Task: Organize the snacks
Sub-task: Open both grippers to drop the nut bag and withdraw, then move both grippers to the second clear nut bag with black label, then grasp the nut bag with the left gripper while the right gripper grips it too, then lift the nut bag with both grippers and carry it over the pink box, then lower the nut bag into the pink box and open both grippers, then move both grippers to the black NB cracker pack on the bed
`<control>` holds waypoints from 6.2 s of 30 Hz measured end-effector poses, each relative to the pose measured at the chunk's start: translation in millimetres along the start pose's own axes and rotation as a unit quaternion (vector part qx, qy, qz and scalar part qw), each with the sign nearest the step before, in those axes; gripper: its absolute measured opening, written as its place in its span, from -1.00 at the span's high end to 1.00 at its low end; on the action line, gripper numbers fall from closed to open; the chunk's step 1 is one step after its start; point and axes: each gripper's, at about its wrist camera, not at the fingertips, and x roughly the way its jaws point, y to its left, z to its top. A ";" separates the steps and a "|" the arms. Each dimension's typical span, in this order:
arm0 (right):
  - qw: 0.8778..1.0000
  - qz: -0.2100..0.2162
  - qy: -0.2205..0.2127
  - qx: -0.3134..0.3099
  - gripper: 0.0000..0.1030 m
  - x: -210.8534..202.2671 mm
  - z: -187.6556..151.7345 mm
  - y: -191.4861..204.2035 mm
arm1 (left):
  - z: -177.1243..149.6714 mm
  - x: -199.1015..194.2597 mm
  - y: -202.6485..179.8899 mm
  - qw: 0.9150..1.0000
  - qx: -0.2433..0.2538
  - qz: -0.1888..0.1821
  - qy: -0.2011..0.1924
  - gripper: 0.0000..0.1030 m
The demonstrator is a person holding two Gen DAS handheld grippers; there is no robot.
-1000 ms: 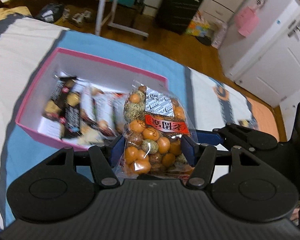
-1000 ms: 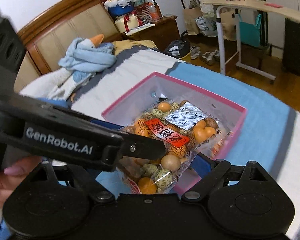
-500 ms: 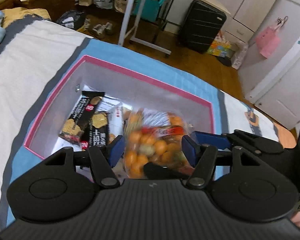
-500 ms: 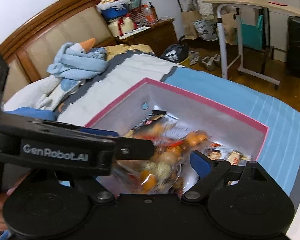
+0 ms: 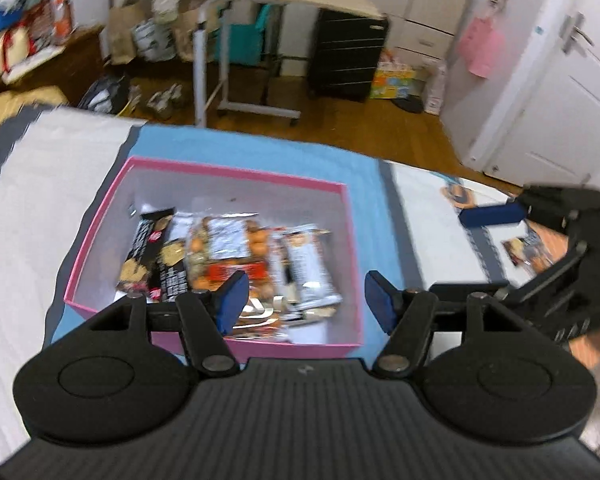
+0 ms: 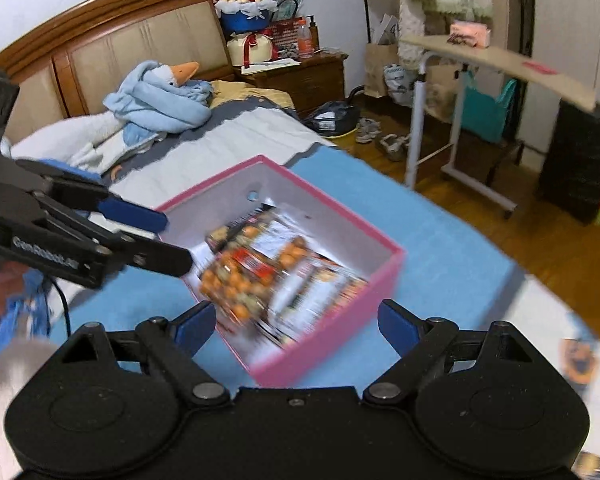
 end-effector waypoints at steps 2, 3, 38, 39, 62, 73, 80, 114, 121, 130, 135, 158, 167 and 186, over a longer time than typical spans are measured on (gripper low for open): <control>1.000 -0.012 0.004 -0.008 -0.77 -26.8 -7.2 -11.3 | 1.2 -10.3 -23.5 1.000 0.021 -0.010 0.000 -0.30; 1.000 -0.016 0.007 -0.010 -0.77 -38.0 -11.7 -17.8 | 1.4 -13.7 -34.5 0.999 0.029 -0.016 0.001 -0.33; 0.976 -0.154 0.105 0.116 -1.00 -94.1 -293.5 -252.9 | -54.8 227.2 -345.2 0.958 0.038 -0.238 0.154 -0.61; 0.976 -0.159 0.105 0.105 -1.00 -89.9 -298.5 -253.2 | -57.6 237.2 -351.6 0.957 0.034 -0.240 0.159 -0.61; 0.980 -0.139 0.083 0.112 -0.89 -71.7 -311.3 -260.5 | -89.3 279.2 -393.6 0.961 0.023 -0.249 0.120 -0.23; 0.979 -0.105 0.099 0.144 -0.85 -89.2 -295.2 -266.4 | -80.3 263.2 -393.5 0.953 0.011 -0.267 0.140 -0.15; 0.978 -0.104 0.115 0.142 -0.85 -113.6 -274.1 -253.2 | -64.6 236.9 -393.7 0.946 0.016 -0.280 0.160 -0.14; 0.993 -0.032 0.115 -0.001 -0.86 -109.2 -82.6 -0.8 | -41.1 -3.4 -166.9 0.973 -0.078 -0.197 0.096 -0.15; 0.997 0.013 0.077 -0.008 -0.87 -60.2 -44.7 23.7 | -34.0 -14.1 -98.6 0.984 -0.100 -0.141 0.051 -0.15; 0.999 0.021 0.046 0.012 -0.87 7.2 -20.4 47.0 | -24.7 11.0 -33.9 0.988 -0.125 -0.089 0.025 -0.21; 1.000 0.010 0.026 -0.007 -0.87 41.0 -7.1 49.4 | -9.7 35.1 -2.2 0.984 -0.159 -0.078 0.033 -0.24; 0.997 0.002 -0.016 0.072 -0.90 137.2 -11.0 28.2 | 6.6 111.6 42.5 0.989 -0.134 0.010 0.060 -0.23; 0.994 -0.046 -0.018 -0.096 -0.93 92.3 -19.7 48.5 | -1.2 60.3 31.0 0.995 -0.085 0.053 -0.022 -0.27; 0.993 -0.079 0.007 0.086 -0.93 -101.1 -71.2 -83.5 | 7.3 26.1 -96.7 0.998 -0.006 -0.063 0.015 -0.27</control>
